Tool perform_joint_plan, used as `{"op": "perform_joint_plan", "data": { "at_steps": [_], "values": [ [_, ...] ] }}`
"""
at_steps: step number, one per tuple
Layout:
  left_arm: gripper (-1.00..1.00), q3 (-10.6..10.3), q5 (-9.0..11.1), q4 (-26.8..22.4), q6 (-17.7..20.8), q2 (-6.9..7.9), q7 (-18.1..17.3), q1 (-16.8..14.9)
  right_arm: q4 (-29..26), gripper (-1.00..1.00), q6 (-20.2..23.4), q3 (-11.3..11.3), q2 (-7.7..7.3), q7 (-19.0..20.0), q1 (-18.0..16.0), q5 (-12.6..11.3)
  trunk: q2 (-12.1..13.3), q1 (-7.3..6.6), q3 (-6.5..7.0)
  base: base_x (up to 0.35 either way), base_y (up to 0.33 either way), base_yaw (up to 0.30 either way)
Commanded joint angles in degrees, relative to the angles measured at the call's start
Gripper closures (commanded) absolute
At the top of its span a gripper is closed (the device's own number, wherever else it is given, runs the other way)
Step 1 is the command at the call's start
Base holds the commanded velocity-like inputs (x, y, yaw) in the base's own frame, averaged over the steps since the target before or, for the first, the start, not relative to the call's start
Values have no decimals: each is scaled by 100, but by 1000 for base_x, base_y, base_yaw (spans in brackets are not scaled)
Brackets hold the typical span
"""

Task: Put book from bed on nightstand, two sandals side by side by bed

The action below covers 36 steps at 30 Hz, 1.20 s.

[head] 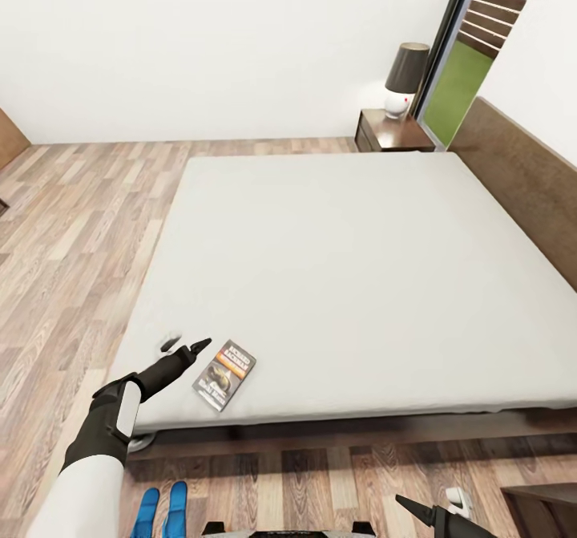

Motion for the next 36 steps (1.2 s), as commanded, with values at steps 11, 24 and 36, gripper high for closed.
{"op": "perform_joint_plan", "data": {
  "at_steps": [11,24,36],
  "values": [
    [-100,49,28,-6,34,167,-5,-6,-1,-100,60,-33,1,27,-3,11,-10,3,-106,0,0,0],
    [-100,43,31,-3,25,239,2,-6,-1,-100,60,-33,1,27,-2,11,-10,3,-221,0,0,0],
    [-100,37,30,1,25,231,3,-6,-1,-100,60,-33,-3,27,-4,11,-90,47,-349,0,0,0]
  ]
}}
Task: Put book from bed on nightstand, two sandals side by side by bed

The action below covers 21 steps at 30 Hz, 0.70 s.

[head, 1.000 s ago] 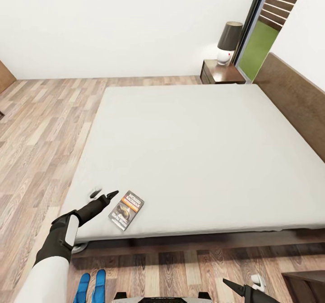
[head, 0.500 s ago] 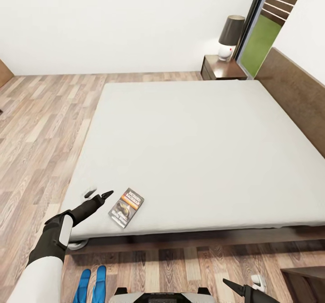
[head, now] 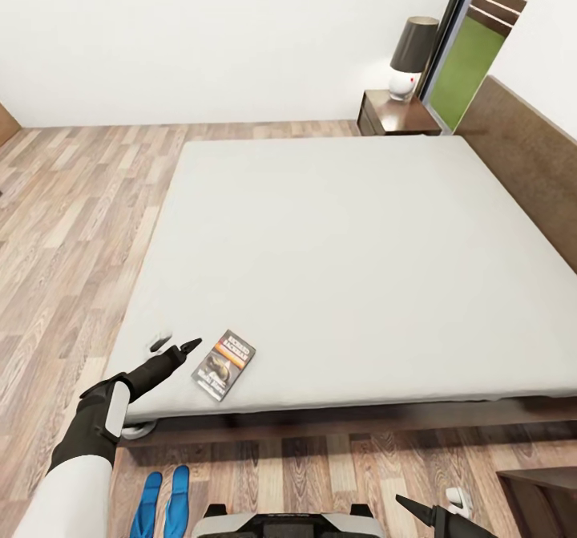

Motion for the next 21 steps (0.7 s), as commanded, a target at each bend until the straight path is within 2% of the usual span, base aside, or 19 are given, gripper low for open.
{"op": "perform_joint_plan", "data": {
  "at_steps": [1,21],
  "values": [
    [-100,11,37,1,46,-3,-8,-4,-1,-100,60,-32,0,28,-2,11,-51,25,-27,0,0,0],
    [-100,9,37,4,46,-5,-14,-4,-1,-100,59,-32,2,26,-3,11,-853,464,-390,0,0,0]
  ]
}}
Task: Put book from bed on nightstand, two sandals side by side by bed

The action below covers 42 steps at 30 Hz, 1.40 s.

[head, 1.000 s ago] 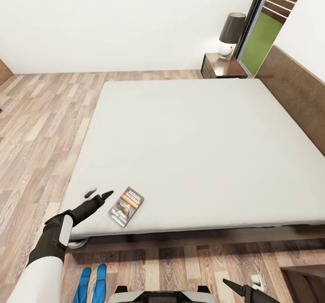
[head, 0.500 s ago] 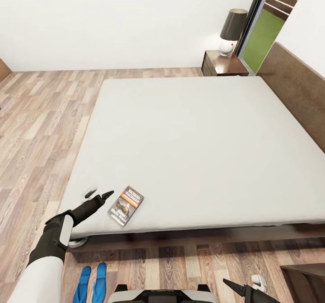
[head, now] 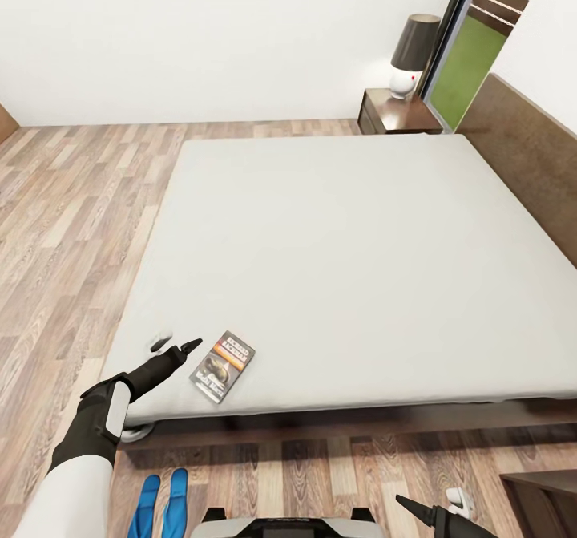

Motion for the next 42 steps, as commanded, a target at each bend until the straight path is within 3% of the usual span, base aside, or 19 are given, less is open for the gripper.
{"op": "perform_joint_plan", "data": {
  "at_steps": [1,42],
  "values": [
    [-100,12,39,0,45,-1,-7,-4,-1,-100,60,-32,1,26,-3,11,-48,24,-24,0,0,0],
    [-100,20,43,0,45,-1,-8,-4,-1,-100,53,-32,3,26,-1,11,-1692,925,-760,0,0,0]
  ]
}}
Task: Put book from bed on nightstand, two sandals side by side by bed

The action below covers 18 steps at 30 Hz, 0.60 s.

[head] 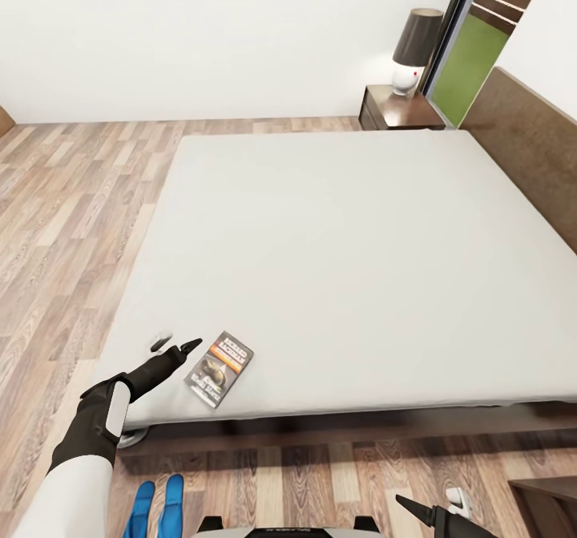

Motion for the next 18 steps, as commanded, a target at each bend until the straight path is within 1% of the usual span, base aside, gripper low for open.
{"op": "perform_joint_plan", "data": {
  "at_steps": [1,18],
  "values": [
    [-100,12,41,0,45,-1,-6,-4,-1,-100,60,-33,2,26,-4,11,-45,23,-22,0,0,0],
    [-100,12,43,0,45,-1,-6,-4,-1,-100,59,-33,3,26,-3,11,-727,397,-327,0,0,0]
  ]
}}
